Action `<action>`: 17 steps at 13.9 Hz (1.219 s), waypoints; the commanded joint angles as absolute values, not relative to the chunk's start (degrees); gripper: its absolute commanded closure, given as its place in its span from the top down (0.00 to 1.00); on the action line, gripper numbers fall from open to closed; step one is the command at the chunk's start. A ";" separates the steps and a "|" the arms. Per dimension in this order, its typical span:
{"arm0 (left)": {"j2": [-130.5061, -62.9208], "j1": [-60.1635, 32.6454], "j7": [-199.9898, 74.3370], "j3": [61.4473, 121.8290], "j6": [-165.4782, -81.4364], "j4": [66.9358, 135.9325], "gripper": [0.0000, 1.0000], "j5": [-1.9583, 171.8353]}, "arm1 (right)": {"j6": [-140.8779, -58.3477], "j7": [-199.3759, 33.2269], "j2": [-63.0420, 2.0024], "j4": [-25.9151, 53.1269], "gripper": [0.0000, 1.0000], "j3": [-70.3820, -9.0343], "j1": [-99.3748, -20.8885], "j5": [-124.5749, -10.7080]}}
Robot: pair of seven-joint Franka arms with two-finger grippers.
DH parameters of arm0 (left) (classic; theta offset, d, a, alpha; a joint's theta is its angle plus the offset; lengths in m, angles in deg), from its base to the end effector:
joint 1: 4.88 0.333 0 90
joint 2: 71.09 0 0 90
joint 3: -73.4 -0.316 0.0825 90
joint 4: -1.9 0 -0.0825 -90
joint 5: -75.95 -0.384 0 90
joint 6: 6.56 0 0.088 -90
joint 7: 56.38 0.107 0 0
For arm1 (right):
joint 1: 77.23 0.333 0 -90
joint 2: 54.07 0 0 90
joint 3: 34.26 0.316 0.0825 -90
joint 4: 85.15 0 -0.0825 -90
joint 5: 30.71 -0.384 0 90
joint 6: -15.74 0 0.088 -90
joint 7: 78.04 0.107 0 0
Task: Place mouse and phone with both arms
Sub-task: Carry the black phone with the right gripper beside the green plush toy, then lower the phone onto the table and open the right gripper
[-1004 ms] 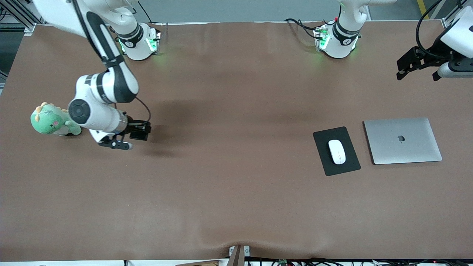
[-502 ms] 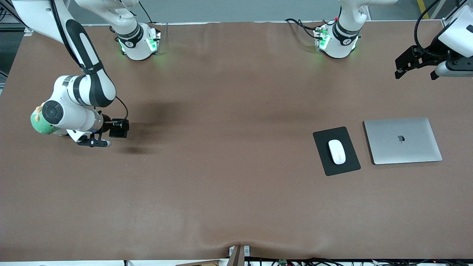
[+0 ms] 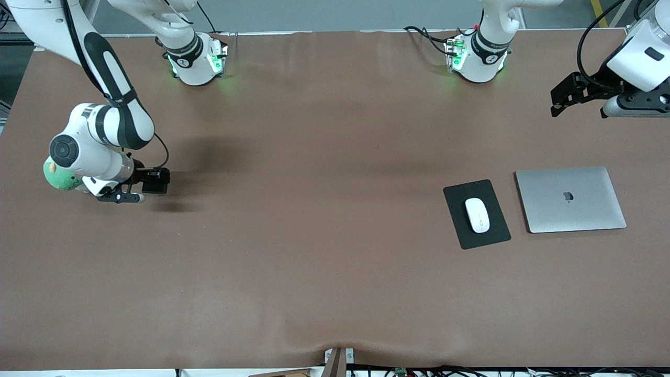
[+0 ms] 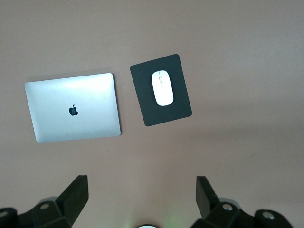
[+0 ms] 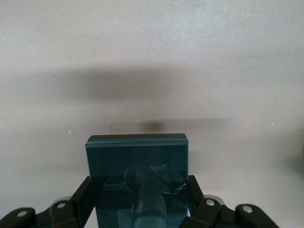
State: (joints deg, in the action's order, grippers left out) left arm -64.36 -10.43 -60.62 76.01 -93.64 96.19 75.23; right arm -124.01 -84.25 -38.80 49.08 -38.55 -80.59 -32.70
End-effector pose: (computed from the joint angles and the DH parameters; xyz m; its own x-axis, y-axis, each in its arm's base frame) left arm 0.5070 -0.0728 0.6475 0.9977 -0.0674 -0.0071 -0.0675 -0.9975 -0.0185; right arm 0.4929 -0.0673 0.2071 0.9846 -0.0505 -0.1676 -0.0539 -0.9984 -0.0162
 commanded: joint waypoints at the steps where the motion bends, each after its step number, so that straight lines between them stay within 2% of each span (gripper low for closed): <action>1: -64.41 -10.16 -61.12 76.30 -94.10 96.12 1.00 75.51 | -131.09 -84.81 -37.47 52.83 0.00 -37.42 -81.80 -31.59; 5: -64.50 -10.16 -61.12 76.30 -94.10 96.03 1.00 75.51 | -132.70 -84.90 -35.44 53.01 0.02 -37.42 -81.89 -31.59; 6: -64.59 -10.16 -61.12 76.30 -94.10 96.03 1.00 75.51 | -132.53 -84.90 -35.44 52.92 0.40 -37.42 -81.98 -31.59; 7: -64.59 -10.16 -61.12 76.30 -94.18 96.03 1.00 75.51 | -132.01 -84.90 -35.53 52.58 0.99 -37.42 -81.98 -31.59; 9: -64.68 -10.25 -61.12 76.30 -94.36 96.03 1.00 75.51 | -129.91 -84.81 -35.88 51.61 1.00 -37.51 -82.50 -31.59; 11: -65.11 -10.33 -61.12 76.30 -94.62 95.94 1.00 75.51 | -123.95 -87.87 -36.58 48.63 1.00 -37.34 -83.65 -31.59; 17: -65.20 -10.25 -61.12 76.56 -94.54 96.12 1.00 75.51 | -94.52 -88.68 -40.62 32.12 1.00 -36.90 -81.19 -32.02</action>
State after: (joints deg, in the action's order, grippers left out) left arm -65.36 -10.49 -60.62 76.19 -94.21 96.19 75.23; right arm -102.31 -88.52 -38.82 37.00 -37.51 -81.68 -32.53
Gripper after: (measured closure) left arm 0.000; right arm 0.000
